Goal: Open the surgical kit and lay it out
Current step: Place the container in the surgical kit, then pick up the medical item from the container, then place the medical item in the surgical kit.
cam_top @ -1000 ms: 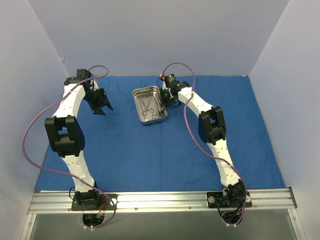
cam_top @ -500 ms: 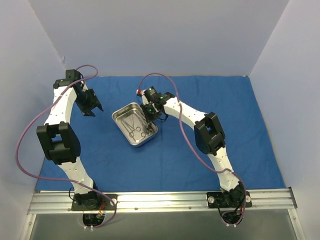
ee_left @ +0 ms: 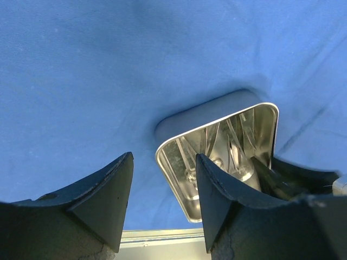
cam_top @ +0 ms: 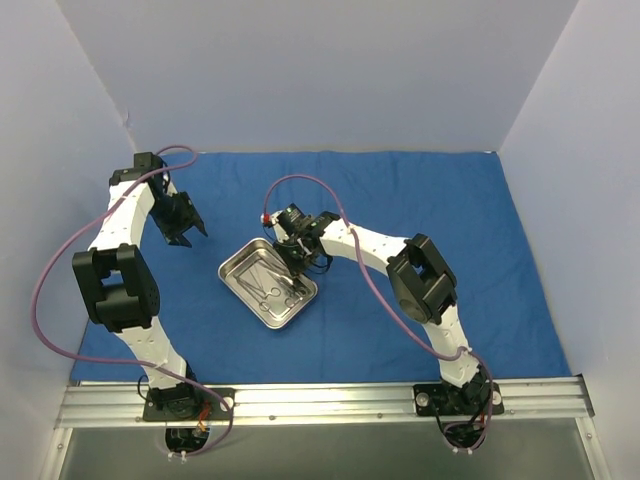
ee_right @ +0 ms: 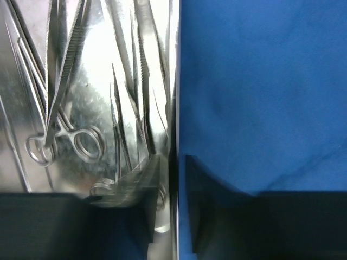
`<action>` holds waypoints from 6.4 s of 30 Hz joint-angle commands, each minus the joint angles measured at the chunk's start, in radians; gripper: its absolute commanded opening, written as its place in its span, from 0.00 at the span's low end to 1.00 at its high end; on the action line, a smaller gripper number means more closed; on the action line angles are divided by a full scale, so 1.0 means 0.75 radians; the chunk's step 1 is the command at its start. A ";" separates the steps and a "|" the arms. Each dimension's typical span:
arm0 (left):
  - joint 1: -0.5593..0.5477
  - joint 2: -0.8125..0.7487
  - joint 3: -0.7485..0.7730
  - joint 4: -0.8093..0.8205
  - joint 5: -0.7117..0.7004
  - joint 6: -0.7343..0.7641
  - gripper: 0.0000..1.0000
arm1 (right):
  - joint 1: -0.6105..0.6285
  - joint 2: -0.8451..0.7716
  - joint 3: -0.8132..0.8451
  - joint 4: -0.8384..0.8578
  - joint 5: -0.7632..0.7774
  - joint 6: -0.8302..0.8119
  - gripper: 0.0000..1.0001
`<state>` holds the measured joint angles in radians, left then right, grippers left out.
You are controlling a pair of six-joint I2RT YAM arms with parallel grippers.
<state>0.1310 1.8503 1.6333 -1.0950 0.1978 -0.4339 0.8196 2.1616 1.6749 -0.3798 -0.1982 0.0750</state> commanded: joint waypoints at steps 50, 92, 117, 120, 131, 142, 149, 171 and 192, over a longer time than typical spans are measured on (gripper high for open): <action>0.042 -0.113 -0.022 0.030 0.086 0.008 0.62 | 0.202 0.231 0.436 -0.128 -0.063 0.047 0.41; 0.050 -0.123 -0.055 0.045 0.121 0.010 0.62 | 0.183 0.280 0.420 -0.120 -0.088 0.076 0.16; 0.063 -0.070 -0.018 0.051 0.117 -0.002 0.61 | 0.132 0.045 0.323 -0.144 0.078 0.031 0.00; 0.060 -0.062 -0.010 0.049 0.125 -0.004 0.61 | 0.132 0.035 0.330 -0.146 0.092 0.025 0.00; 0.060 -0.074 -0.032 0.069 0.147 -0.004 0.62 | 0.051 -0.104 0.230 -0.040 0.166 0.047 0.00; 0.038 -0.076 -0.032 0.086 0.154 -0.019 0.62 | -0.254 -0.401 -0.130 0.170 0.493 0.039 0.00; 0.003 -0.099 -0.077 0.104 0.151 -0.010 0.62 | -0.491 -0.481 -0.396 0.298 0.702 -0.280 0.00; -0.003 -0.013 -0.010 0.092 0.199 -0.010 0.61 | -1.144 -0.324 -0.534 0.318 0.465 -0.413 0.00; -0.011 -0.039 -0.044 0.098 0.217 -0.023 0.62 | -1.181 -0.254 -0.546 0.341 0.405 -0.419 0.36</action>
<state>0.1268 1.8366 1.5791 -1.0393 0.3378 -0.4446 -0.0628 1.9770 1.2808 -0.0998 0.1062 -0.2588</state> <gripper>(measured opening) 0.613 0.307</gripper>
